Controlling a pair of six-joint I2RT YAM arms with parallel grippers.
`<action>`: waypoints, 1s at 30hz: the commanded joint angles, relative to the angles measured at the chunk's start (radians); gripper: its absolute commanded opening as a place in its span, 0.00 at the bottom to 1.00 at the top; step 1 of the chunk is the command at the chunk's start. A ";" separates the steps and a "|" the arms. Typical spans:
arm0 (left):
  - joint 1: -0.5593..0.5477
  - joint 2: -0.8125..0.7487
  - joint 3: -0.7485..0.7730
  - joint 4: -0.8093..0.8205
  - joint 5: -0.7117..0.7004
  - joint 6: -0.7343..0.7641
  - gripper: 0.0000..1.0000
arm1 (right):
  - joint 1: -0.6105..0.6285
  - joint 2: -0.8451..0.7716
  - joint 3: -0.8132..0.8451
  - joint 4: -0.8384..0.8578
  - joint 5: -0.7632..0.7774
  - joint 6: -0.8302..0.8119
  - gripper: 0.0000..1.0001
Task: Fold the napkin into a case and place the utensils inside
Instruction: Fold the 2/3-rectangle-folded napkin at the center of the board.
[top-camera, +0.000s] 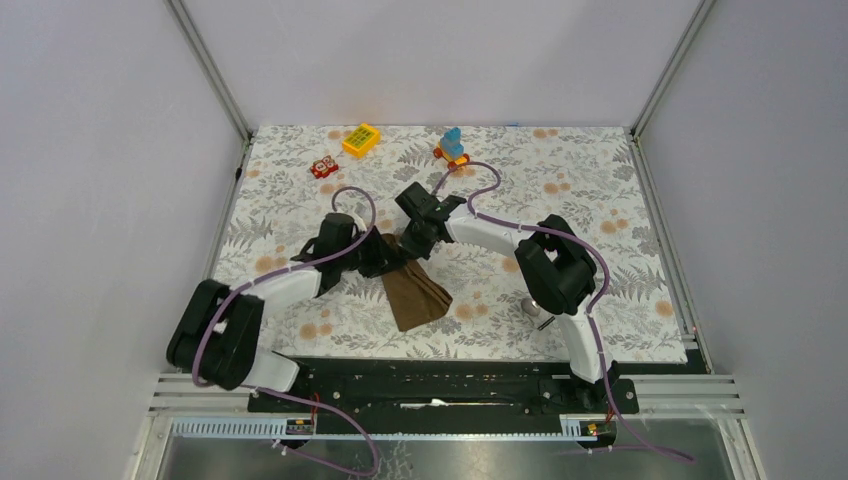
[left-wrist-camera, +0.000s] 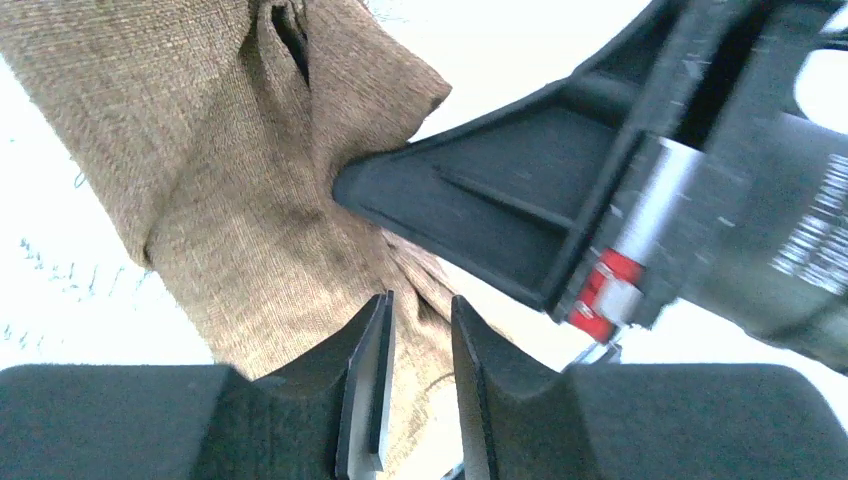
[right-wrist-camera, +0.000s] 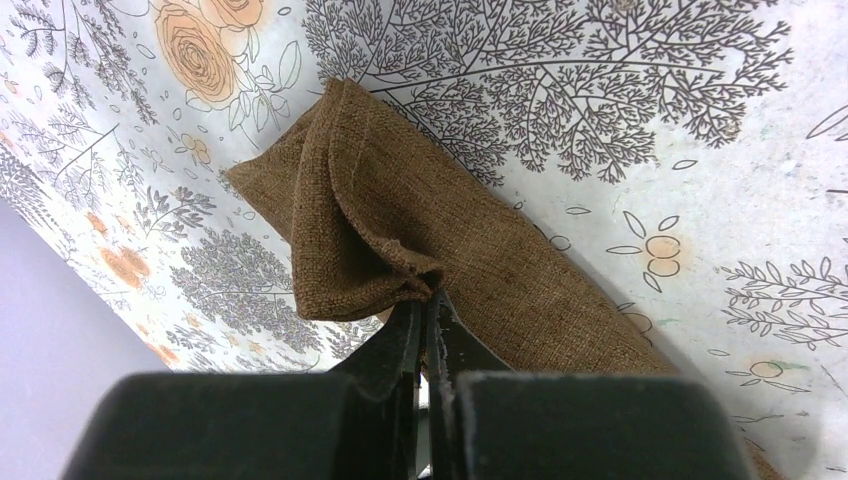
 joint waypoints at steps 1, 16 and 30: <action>0.037 -0.130 -0.054 -0.079 -0.024 0.030 0.33 | 0.004 -0.072 -0.012 0.026 0.007 0.035 0.00; 0.105 0.079 -0.091 0.051 -0.014 0.000 0.12 | 0.008 -0.073 -0.035 0.147 -0.095 0.192 0.00; 0.105 0.106 -0.071 0.046 -0.029 0.015 0.09 | 0.029 -0.076 -0.245 0.484 -0.109 0.493 0.00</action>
